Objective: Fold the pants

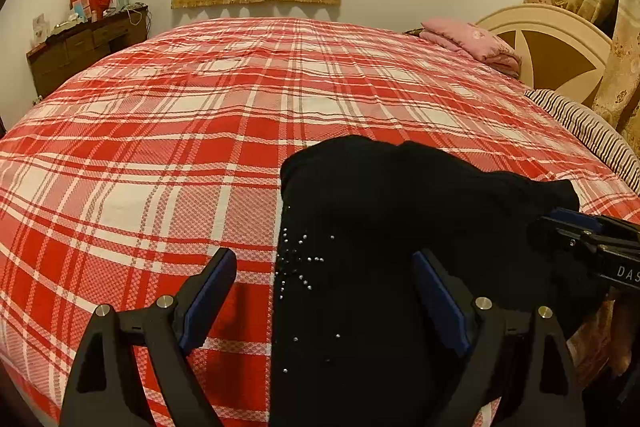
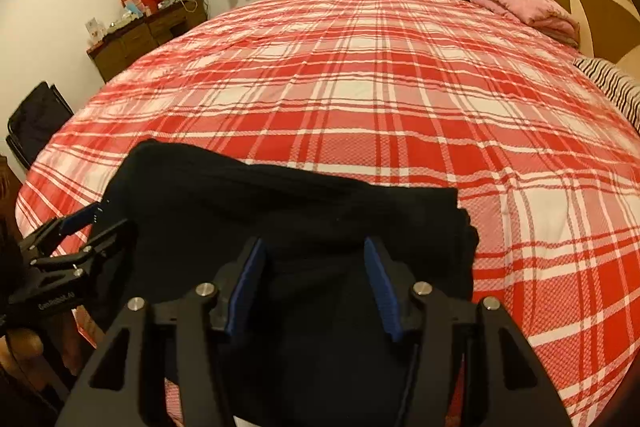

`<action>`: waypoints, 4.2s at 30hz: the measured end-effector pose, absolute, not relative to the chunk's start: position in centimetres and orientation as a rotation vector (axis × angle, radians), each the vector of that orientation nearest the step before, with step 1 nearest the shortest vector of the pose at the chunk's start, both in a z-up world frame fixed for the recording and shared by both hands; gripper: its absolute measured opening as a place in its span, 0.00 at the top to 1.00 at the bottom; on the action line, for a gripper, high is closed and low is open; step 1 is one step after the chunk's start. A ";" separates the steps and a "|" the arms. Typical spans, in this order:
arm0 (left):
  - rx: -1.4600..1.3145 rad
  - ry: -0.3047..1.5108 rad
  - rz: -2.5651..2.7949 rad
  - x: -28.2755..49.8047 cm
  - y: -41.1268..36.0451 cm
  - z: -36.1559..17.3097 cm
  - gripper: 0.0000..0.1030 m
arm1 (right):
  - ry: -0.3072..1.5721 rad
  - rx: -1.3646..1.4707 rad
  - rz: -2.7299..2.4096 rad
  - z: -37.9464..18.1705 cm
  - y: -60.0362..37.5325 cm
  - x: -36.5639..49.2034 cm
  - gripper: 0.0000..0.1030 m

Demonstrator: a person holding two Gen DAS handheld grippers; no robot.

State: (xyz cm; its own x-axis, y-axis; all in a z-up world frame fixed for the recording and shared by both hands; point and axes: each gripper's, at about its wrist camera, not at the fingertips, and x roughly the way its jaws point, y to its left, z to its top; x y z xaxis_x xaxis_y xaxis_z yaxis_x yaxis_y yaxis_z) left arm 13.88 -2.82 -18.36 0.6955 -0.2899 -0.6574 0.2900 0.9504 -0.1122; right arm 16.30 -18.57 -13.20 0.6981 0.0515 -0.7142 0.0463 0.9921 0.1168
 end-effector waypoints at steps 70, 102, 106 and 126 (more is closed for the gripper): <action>0.080 0.637 -0.263 15.3 1.9 -16.3 0.10 | 0.726 0.300 -0.071 -11.9 -24.5 10.3 0.36; 0.003 0.722 -0.427 16.2 -0.5 -19.4 0.35 | 0.717 0.425 0.047 -14.9 -25.3 13.3 0.51; -0.025 0.723 -0.454 16.5 -0.4 -19.6 0.40 | 0.720 0.415 0.028 -15.0 -25.1 13.4 0.56; -0.128 0.734 -0.577 16.8 -0.2 -19.3 0.79 | 0.754 0.457 0.083 -15.1 -25.6 12.5 0.61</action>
